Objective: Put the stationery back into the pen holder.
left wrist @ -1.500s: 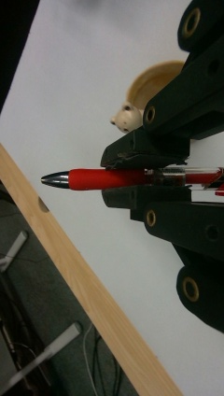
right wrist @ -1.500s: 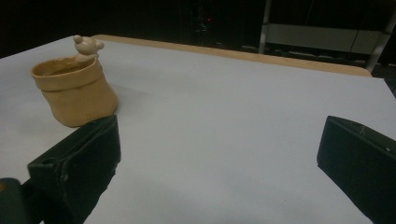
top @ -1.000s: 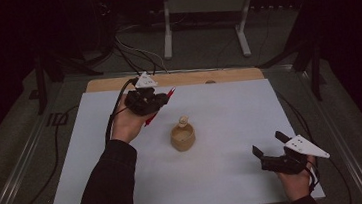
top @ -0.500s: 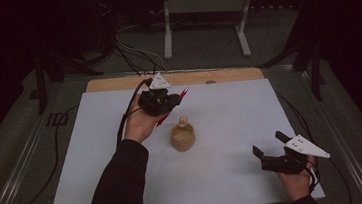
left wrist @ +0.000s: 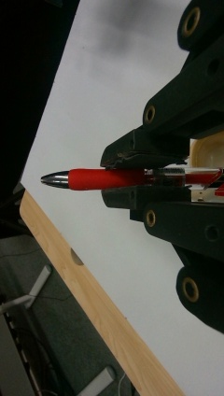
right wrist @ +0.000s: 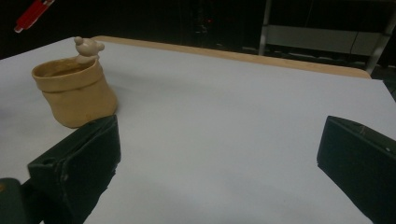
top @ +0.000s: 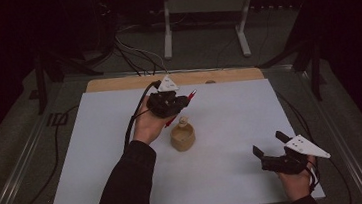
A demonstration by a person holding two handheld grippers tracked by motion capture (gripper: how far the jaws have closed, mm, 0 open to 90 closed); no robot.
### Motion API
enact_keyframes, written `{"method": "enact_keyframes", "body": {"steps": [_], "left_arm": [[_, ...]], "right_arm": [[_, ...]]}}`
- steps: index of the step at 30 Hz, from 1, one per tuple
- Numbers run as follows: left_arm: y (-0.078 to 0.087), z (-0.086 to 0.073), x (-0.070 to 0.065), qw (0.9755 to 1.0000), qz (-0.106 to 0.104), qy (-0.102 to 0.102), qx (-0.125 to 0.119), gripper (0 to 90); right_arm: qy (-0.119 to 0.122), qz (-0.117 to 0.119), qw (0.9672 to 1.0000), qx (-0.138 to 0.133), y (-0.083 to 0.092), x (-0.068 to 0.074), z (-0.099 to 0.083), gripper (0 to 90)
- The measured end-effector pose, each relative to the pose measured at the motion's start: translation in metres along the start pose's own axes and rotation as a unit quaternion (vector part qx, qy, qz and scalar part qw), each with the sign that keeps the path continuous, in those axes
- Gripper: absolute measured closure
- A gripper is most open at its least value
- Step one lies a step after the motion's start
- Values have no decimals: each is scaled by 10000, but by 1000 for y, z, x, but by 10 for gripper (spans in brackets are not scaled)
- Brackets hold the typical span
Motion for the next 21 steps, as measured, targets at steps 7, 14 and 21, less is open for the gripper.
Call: {"method": "enact_keyframes", "body": {"steps": [7, 14, 21], "left_arm": [[-8, -3, -6, 10000, -52, -31, -15, 805], [-14, -11, -7, 10000, -76, 18, 18, 804], [-18, -13, -9, 9999, -106, 28, 24, 803]], "right_arm": [[4, -4, 10000, 0, 0, 0, 0, 2], [11, -5, 10000, -5, 0, 0, 0, 2], [9, -8, 10000, -1, 0, 0, 0, 2]]}}
Point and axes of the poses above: each handheld gripper's, and its own axes: y roughly backward along the jaws, z roughly out of its top, x roughly to its left, the point moved 9 cm from there along -y, roughly forward along the jaws, and after that the axes turned 8 degrees about y, right-handed, at the moved point
